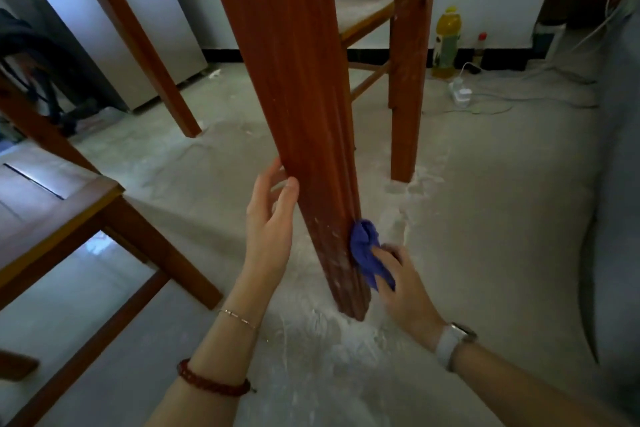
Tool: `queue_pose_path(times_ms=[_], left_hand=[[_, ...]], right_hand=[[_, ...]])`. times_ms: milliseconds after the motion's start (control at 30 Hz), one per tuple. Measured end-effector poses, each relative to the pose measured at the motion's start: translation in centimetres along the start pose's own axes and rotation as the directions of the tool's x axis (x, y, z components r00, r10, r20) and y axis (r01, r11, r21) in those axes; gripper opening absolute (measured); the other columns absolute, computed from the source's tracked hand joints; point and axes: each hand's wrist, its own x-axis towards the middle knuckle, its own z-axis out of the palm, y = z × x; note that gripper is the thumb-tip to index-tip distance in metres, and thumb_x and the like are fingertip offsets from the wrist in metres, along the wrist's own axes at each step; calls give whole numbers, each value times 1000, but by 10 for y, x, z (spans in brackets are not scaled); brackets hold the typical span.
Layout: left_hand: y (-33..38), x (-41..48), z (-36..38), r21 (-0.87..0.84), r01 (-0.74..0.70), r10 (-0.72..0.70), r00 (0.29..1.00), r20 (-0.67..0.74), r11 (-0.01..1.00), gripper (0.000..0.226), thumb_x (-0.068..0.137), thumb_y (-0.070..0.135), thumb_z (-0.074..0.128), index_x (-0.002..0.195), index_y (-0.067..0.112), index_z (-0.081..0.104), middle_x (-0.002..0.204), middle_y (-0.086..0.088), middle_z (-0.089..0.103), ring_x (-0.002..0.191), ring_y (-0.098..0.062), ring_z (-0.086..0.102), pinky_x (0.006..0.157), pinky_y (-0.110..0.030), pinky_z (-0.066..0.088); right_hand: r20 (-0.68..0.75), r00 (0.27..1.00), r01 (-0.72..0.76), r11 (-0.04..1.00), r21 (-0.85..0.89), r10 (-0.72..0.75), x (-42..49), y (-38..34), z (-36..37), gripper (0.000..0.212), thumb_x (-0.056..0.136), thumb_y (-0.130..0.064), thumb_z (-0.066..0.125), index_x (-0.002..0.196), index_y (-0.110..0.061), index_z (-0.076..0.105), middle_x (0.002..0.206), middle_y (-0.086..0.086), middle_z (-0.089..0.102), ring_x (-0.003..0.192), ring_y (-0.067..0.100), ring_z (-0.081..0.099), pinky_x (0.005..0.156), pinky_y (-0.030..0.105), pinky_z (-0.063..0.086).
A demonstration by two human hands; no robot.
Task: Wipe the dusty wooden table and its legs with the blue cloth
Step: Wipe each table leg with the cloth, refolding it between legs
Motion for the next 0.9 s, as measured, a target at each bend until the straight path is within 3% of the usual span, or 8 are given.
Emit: queue_pose_path(times_ms=[67, 133, 267, 400, 533, 667, 800, 900], left_hand=[[-4, -2, -1, 6, 0, 0, 1000, -15, 1000, 31, 96, 19, 39, 126, 23, 46, 112, 7, 56, 97, 5, 57, 74, -3, 44], [-10, -4, 0, 33, 5, -4, 999, -44, 999, 29, 95, 20, 41, 123, 21, 49, 118, -1, 48, 100, -3, 56, 76, -3, 44], [-29, -14, 2, 124, 54, -50, 998, -32, 991, 30, 93, 25, 45, 123, 29, 43, 126, -1, 43, 102, -5, 52, 74, -1, 43], [-43, -21, 10, 127, 75, -74, 997, -10, 989, 34, 92, 22, 46, 123, 32, 39, 120, -5, 49, 97, -7, 54, 72, -5, 45], [-48, -19, 14, 144, 56, -51, 998, -35, 988, 34, 92, 22, 47, 123, 33, 36, 116, -3, 49, 95, -7, 54, 71, -3, 44], [-52, -21, 19, 189, 52, -43, 998, -49, 981, 43, 90, 25, 49, 129, 31, 32, 112, 5, 49, 99, -6, 53, 74, -4, 45], [-55, -23, 24, 214, 58, -44, 997, -71, 975, 49, 88, 26, 53, 125, 40, 24, 102, 17, 47, 95, 0, 53, 78, -12, 49], [-58, -22, 28, 209, 50, -30, 995, -97, 977, 48, 89, 25, 53, 123, 41, 24, 99, 18, 48, 87, 11, 52, 77, -9, 48]], right_hand=[[172, 959, -213, 974, -80, 224, -18, 24, -12, 36, 81, -20, 45, 117, -26, 50, 96, -5, 41, 89, 23, 54, 78, 11, 37], [55, 963, -261, 963, -61, 264, -12, 21, -22, 48, 79, -23, 48, 127, -21, 47, 91, -3, 40, 79, 13, 52, 72, 5, 36], [-370, 927, 64, 998, 4, -58, 34, -49, -27, 54, 83, -13, 50, 135, -14, 37, 102, 3, 37, 82, -1, 43, 80, 1, 35], [-305, 903, 249, 947, -201, -302, 33, -52, 16, 54, 84, -17, 44, 135, -11, 28, 113, 4, 33, 97, 15, 39, 89, 5, 28], [-35, 982, -187, 978, -88, 185, -23, 39, 48, 63, 88, -10, 44, 145, -17, 18, 112, 9, 34, 95, 22, 46, 87, 15, 35], [172, 827, -478, 831, -286, 535, -42, 69, 31, 59, 88, -12, 49, 143, -19, 28, 100, 3, 35, 79, 26, 50, 73, 29, 44], [-293, 944, -168, 985, -32, 151, -7, 3, 16, 52, 77, -22, 46, 129, -19, 51, 96, -1, 39, 69, 10, 44, 58, 9, 37], [-380, 915, 133, 991, -31, -135, 19, -29, 23, 51, 78, -17, 45, 128, -21, 44, 103, 1, 37, 81, 10, 43, 67, 8, 38]])
